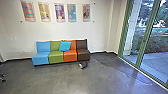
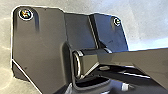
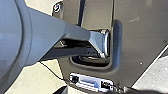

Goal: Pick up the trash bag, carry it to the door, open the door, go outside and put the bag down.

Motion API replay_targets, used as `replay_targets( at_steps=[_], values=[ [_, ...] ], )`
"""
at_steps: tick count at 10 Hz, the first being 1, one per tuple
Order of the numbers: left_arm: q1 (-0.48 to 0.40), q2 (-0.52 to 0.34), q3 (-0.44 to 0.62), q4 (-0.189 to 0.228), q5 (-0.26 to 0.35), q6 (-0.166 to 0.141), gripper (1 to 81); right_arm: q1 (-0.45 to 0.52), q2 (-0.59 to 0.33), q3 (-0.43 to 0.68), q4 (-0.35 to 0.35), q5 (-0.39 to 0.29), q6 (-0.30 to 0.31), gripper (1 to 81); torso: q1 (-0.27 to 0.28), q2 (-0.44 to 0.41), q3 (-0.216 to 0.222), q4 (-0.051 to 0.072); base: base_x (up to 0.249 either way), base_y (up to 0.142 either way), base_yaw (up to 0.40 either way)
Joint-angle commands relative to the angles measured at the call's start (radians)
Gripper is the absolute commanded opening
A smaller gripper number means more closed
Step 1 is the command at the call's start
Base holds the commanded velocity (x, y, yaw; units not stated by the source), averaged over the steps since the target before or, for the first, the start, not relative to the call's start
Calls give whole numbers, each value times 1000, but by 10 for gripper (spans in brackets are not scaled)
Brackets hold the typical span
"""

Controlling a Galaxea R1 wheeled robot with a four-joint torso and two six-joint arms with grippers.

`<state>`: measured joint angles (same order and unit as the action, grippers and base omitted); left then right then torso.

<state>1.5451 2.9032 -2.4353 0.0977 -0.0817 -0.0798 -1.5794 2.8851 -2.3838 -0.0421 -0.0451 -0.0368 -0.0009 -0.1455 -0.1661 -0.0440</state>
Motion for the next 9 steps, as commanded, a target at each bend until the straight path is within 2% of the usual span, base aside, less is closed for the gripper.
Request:
replay_targets(
  at_steps=[1, 9],
  values=[
    [-47, -5, 12, 5, 48, 3, 811, 40, -4, 14, -8, -58, -5, 811, 1, 0, 0, 0, 207, 0, 0],
    [-47, -4, 12, 5, 48, 3, 811, 45, -4, 14, -8, -58, -5, 811, 1, 0, 0, 0, 207, 0, 0]
  ],
)
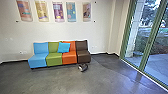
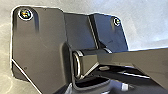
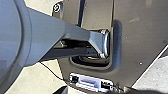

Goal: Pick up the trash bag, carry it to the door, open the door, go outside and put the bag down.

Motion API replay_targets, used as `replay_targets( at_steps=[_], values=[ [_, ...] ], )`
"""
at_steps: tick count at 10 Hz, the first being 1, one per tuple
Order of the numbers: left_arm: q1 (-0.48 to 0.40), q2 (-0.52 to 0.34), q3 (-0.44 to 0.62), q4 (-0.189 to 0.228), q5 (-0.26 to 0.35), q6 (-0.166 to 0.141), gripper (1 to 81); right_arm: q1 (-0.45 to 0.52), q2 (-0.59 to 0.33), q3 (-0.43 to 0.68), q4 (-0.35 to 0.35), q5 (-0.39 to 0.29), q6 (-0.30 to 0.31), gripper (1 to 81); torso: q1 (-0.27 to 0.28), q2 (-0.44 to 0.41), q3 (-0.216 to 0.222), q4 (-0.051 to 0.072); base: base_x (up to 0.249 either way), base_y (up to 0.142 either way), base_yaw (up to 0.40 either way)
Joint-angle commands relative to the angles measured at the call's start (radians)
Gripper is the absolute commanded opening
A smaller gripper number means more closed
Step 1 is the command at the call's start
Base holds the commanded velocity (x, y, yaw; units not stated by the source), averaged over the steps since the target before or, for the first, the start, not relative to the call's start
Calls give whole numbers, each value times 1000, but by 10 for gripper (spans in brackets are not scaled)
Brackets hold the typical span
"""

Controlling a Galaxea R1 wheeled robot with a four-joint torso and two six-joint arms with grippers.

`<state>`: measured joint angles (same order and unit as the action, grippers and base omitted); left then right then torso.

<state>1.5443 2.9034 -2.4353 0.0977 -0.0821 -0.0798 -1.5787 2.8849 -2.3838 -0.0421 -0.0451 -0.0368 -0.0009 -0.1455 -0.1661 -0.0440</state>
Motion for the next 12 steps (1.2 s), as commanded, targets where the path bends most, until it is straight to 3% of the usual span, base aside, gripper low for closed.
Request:
replay_targets(
  at_steps=[1, 12],
  values=[
    [-46, -4, 12, 5, 48, 3, 811, 45, -3, 12, -8, -58, -5, 811, 1, 0, 0, 0, 207, 0, 0],
    [-46, -9, 12, 2, 48, 3, 811, 38, -3, -4, -4, -58, -3, 811, 1, 0, 0, 0, 207, 0, 0]
  ],
)
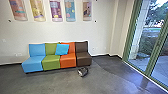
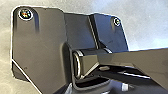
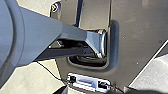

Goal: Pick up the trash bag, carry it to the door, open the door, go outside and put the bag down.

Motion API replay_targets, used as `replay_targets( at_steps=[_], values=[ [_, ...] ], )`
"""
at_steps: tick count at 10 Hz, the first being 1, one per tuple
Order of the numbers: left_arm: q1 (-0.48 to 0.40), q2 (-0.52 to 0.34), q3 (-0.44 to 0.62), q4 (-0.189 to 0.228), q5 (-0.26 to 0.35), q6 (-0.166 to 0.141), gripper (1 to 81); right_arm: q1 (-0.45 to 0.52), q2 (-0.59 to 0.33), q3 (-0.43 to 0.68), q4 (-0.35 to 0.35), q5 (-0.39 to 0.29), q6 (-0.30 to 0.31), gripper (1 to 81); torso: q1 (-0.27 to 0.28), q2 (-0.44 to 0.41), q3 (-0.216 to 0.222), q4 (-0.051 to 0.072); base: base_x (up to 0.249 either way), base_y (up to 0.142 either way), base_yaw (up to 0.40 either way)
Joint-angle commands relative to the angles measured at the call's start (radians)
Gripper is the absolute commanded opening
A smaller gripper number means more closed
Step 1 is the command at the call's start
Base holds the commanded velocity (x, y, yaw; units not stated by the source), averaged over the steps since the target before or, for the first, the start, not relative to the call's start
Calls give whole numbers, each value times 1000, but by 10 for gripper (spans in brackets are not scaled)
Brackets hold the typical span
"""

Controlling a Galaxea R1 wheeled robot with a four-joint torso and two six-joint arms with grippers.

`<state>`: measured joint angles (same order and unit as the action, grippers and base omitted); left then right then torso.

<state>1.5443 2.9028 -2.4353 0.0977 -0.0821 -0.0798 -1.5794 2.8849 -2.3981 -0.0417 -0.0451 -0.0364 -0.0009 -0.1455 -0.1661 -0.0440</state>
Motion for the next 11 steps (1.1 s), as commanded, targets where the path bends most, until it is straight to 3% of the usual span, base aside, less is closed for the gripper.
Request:
replay_targets(
  at_steps=[1, 11],
  values=[
    [-46, -8, 12, 2, 48, 3, 811, 38, -3, 10, -4, -58, -4, 811, 1, 0, 0, 0, 207, 0, 0],
    [-46, -3, 12, 5, 47, 3, 811, 44, -5, 1, -4, -58, -4, 811, 1, 0, 0, 0, 202, 0, 0]
  ],
)
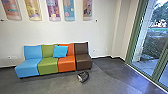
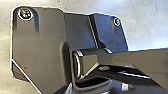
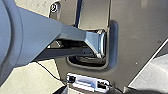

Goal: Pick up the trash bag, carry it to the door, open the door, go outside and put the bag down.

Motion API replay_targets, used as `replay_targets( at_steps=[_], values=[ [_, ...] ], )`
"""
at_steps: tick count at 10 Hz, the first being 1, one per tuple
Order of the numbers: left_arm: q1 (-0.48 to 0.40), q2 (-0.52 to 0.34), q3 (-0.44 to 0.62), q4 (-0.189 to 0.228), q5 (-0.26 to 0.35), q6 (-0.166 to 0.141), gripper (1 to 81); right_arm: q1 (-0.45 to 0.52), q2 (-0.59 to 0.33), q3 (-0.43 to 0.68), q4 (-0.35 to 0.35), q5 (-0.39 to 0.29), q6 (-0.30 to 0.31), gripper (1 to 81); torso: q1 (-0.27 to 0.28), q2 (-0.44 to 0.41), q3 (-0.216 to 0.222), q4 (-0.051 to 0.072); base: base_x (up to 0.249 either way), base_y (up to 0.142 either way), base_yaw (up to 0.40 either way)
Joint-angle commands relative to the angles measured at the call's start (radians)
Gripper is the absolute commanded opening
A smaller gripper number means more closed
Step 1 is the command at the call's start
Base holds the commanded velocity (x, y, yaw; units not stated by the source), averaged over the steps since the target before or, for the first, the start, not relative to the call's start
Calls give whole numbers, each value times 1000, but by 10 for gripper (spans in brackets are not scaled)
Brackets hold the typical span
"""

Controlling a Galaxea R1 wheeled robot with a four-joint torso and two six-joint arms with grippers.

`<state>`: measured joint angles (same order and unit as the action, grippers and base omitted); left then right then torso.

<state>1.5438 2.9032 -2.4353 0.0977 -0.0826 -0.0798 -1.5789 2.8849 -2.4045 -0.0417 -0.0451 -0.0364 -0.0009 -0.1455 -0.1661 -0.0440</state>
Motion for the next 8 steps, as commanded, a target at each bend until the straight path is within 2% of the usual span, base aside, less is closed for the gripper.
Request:
replay_targets(
  at_steps=[1, 8],
  values=[
    [-46, -4, 12, 5, 47, 3, 811, 46, -3, 9, -4, -58, -4, 811, 1, 0, 0, 0, 202, 0, 0],
    [-46, -5, 12, 8, 47, 3, 811, 38, 0, 13, -4, -58, -4, 811, 1, 0, 0, 0, 202, 0, 0]
  ],
)
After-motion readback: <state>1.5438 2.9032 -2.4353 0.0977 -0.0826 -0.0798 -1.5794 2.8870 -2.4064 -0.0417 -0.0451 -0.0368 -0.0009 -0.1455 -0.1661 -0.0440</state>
